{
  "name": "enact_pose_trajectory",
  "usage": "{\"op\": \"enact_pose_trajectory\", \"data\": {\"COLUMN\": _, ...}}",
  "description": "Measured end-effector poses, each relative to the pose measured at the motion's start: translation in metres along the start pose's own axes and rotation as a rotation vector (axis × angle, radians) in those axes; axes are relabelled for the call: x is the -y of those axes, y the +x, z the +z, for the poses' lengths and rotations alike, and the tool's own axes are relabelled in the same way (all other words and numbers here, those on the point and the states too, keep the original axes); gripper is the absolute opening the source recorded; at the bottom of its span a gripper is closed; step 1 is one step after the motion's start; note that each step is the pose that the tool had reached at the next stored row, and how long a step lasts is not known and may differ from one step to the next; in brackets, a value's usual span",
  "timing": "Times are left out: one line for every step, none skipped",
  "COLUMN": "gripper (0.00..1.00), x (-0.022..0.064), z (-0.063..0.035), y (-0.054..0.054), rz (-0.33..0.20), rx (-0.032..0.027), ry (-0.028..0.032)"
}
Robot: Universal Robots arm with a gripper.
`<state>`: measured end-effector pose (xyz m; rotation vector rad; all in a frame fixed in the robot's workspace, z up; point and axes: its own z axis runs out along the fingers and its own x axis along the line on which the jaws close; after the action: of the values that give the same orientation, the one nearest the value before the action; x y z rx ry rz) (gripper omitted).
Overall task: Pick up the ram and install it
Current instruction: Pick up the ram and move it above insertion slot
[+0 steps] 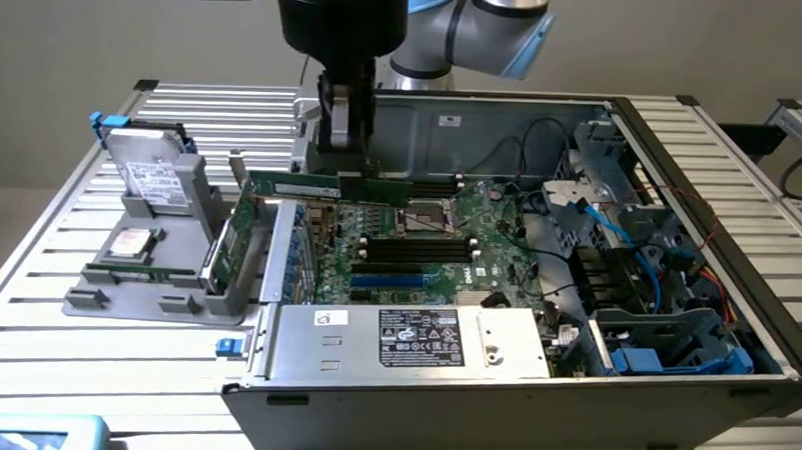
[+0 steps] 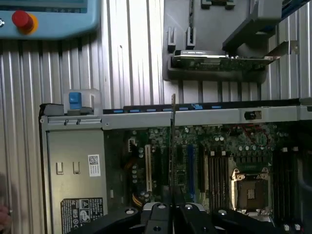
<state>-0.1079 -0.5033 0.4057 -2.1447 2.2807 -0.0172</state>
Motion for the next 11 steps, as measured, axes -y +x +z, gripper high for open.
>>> {"op": "enact_pose_trajectory", "data": {"gripper": 0.13, "x": 0.0042, "z": 0.0000, "y": 0.000, "rz": 0.000, "rx": -0.0018, "ry": 0.0001}}
{"op": "enact_pose_trajectory", "data": {"gripper": 0.13, "x": 0.0083, "z": 0.0001, "y": -0.001, "rz": 0.000, "rx": -0.0041, "ry": 0.0004}}
{"op": "enact_pose_trajectory", "data": {"gripper": 0.13, "x": 0.0123, "z": 0.0002, "y": -0.001, "rz": 0.000, "rx": -0.0068, "ry": 0.0009}}
{"op": "enact_pose_trajectory", "data": {"gripper": 0.13, "x": 0.0165, "z": 0.0002, "y": -0.002, "rz": 0.000, "rx": -0.0096, "ry": 0.0013}}
{"op": "enact_pose_trajectory", "data": {"gripper": 0.13, "x": 0.0204, "z": 0.0003, "y": -0.002, "rz": 0.000, "rx": -0.0120, "ry": 0.0017}}
{"op": "enact_pose_trajectory", "data": {"gripper": 0.13, "x": 0.0241, "z": 0.0004, "y": -0.003, "rz": 0.000, "rx": -0.0140, "ry": 0.0025}}
{"op": "enact_pose_trajectory", "data": {"gripper": 0.13, "x": 0.0275, "z": 0.0005, "y": -0.004, "rz": 0.000, "rx": -0.0154, "ry": 0.0036}}
{"op": "enact_pose_trajectory", "data": {"gripper": 0.13, "x": 0.0308, "z": 0.0005, "y": -0.004, "rz": 0.000, "rx": -0.0166, "ry": 0.0050}}
{"op": "enact_pose_trajectory", "data": {"gripper": 0.13, "x": 0.0339, "z": 0.0005, "y": -0.005, "rz": 0.000, "rx": -0.0174, "ry": 0.0070}}
{"op": "enact_pose_trajectory", "data": {"gripper": 0.13, "x": 0.0363, "z": 0.0006, "y": -0.007, "rz": 0.000, "rx": -0.0185, "ry": 0.0104}}
{"op": "enact_pose_trajectory", "data": {"gripper": 0.13, "x": 0.0386, "z": 0.0006, "y": -0.010, "rz": 0.000, "rx": -0.0198, "ry": 0.0152}}
